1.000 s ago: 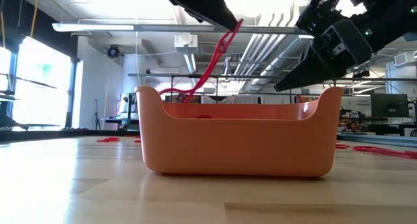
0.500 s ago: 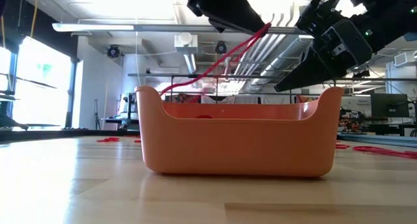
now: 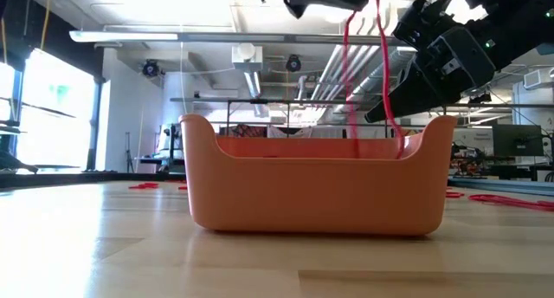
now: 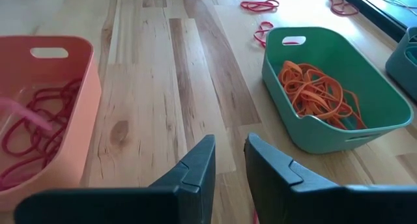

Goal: Sort rubber bands into baskets
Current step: Put the red rubber band into the orange bin

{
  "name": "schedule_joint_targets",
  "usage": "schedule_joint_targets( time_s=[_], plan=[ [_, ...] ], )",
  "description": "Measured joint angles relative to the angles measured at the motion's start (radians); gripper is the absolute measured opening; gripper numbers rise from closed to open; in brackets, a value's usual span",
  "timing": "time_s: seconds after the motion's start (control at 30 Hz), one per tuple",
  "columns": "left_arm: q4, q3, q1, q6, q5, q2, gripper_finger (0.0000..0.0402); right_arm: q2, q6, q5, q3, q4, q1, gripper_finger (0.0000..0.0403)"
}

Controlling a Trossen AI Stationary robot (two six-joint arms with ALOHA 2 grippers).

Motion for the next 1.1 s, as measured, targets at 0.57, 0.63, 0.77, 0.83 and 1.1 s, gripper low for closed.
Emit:
schedule_joint_targets(
  time_s=[0.57, 0.63, 0.77, 0.83, 1.1],
  plan=[
    [-0.185, 0.001, 0.016, -0.017, 0.15, 0.117, 0.0, 0.0, 0.0, 0.0, 0.0, 0.0, 0.0, 0.0074],
    [-0.202, 0.0, 0.026, -0.021, 0.19, 0.141, 0.0, 0.0, 0.0, 0.0, 0.0, -0.002, 0.0, 0.0074],
    [-0.198, 0.0, 0.045, -0.047, 0.268, 0.161, 0.0001, 0.0, 0.0, 0.0, 0.0, -0.004, 0.0, 0.0074],
    [-0.198, 0.0, 0.048, -0.049, 0.268, 0.161, 0.0009, 0.0, 0.005, 0.0, 0.0, -0.005, 0.0, 0.0074],
    [-0.192, 0.0, 0.034, -0.043, 0.159, 0.139, 0.007, 0.0, 0.042, -0.033, 0.0, -0.009, 0.0, 0.0074]
  ],
)
